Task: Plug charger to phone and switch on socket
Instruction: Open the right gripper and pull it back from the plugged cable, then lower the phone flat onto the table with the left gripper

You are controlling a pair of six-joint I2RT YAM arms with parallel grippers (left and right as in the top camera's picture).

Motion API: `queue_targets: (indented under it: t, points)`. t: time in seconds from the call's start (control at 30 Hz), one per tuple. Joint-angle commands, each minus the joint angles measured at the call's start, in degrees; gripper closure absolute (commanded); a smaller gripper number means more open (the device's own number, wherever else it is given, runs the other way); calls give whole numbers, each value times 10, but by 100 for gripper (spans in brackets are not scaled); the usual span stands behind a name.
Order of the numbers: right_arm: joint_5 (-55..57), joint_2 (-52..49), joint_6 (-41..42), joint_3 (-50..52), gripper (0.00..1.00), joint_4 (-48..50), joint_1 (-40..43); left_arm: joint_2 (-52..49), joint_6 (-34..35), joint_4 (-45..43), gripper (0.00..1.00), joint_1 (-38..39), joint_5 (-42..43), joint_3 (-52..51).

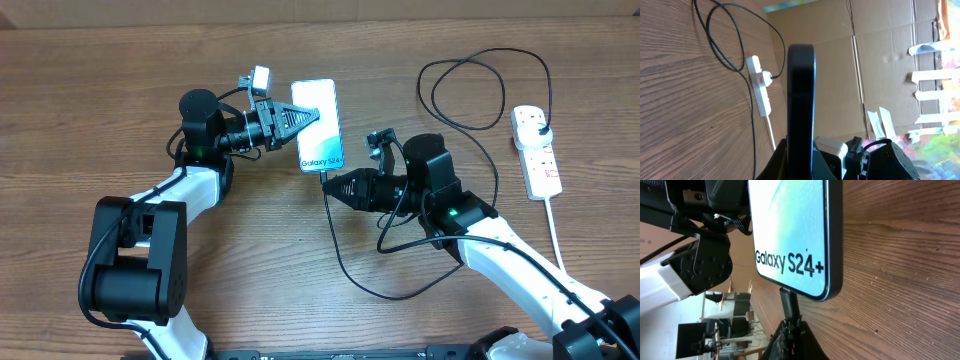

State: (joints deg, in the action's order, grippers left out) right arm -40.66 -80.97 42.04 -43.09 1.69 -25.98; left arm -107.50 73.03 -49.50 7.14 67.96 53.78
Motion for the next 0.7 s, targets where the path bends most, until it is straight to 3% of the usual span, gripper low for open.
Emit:
queue_targets:
  t: [0.0, 0.07, 0.17, 0.27, 0.43, 0.53, 0.6, 0.67]
  points:
    - [34, -2, 1, -2, 96, 13, 3, -1, -12, -2, 96, 12, 60, 10]
    - [15, -2, -3, -2, 96, 10, 3, -1, -14, -3, 96, 12, 58, 10]
    - [-5, 1, -28, -3, 69, -16, 3, -1, -25, -3, 96, 8, 55, 10]
    - [-5, 19, -61, -3, 54, -67, 8, -1, -31, -2, 96, -2, 53, 10]
    - [15, 95, -114, -3, 41, -143, 27, -1, -57, 13, 96, -16, 49, 10]
    - [32, 153, -155, -3, 24, -177, 30, -1, -93, 62, 96, -15, 38, 10]
    - [49, 186, -170, -3, 0, -200, 30, -1, -124, 106, 96, -10, 24, 10]
    - [79, 215, -173, -3, 0, -229, 30, -1, -154, 166, 96, -2, -4, 10]
